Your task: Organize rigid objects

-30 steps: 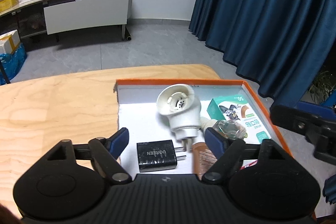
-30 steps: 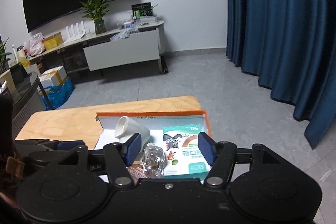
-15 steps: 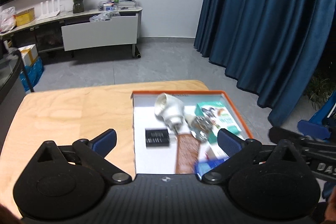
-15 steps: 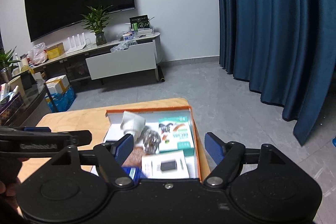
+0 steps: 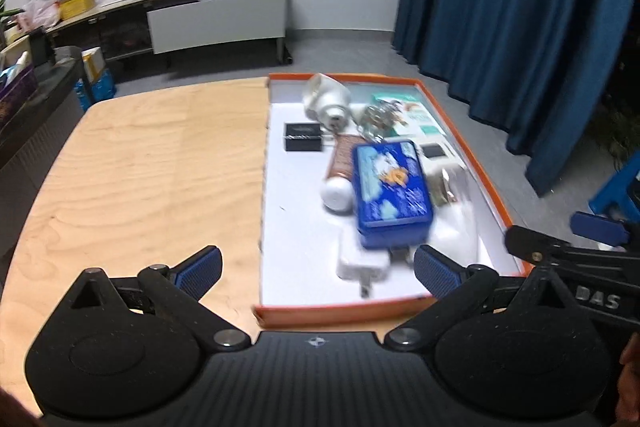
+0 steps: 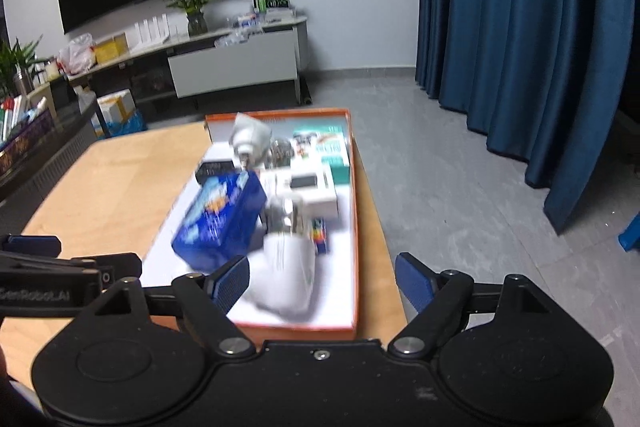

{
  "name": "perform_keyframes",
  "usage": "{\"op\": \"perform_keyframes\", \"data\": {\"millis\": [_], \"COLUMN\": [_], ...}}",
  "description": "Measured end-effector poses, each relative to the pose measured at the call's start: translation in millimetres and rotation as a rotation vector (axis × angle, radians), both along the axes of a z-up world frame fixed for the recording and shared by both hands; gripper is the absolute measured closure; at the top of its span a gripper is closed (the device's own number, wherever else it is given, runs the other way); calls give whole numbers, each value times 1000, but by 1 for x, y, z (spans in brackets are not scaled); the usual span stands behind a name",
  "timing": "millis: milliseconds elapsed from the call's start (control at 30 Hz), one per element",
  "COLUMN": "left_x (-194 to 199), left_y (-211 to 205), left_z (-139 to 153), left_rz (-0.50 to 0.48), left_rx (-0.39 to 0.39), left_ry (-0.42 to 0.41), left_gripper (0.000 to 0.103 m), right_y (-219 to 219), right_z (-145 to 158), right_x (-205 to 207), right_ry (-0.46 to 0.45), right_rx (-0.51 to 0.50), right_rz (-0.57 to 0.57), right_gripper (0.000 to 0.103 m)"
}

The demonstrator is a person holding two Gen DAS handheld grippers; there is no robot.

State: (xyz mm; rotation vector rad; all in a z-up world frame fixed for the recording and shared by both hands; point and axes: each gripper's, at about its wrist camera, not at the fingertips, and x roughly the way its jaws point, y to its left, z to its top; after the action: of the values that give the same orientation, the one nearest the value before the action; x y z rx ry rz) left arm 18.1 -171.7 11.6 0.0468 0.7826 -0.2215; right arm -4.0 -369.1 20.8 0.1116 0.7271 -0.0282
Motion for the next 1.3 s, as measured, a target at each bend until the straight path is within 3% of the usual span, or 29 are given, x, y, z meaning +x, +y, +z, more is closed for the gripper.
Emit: {"op": "perform_keyframes", "data": {"millis": [200,600,1300], "left_x": [-7,-19,-19], "left_y": [3,4,5], "left_z": [3,-8,-13], "left_rz": [22,65,56], "left_rx": [-1,4,9], "left_ry": [-42,-30,-4], "left_gripper": [0,0,0], "right_y": [0,1,3], "right_z": [-3,-6,-11], "right_x": [-9,-11,-8], "right_ry": [17,31,50], "right_rx": [2,-3,-7], "right_rz": [9,21,29], "right_gripper": [9,9,9]}}
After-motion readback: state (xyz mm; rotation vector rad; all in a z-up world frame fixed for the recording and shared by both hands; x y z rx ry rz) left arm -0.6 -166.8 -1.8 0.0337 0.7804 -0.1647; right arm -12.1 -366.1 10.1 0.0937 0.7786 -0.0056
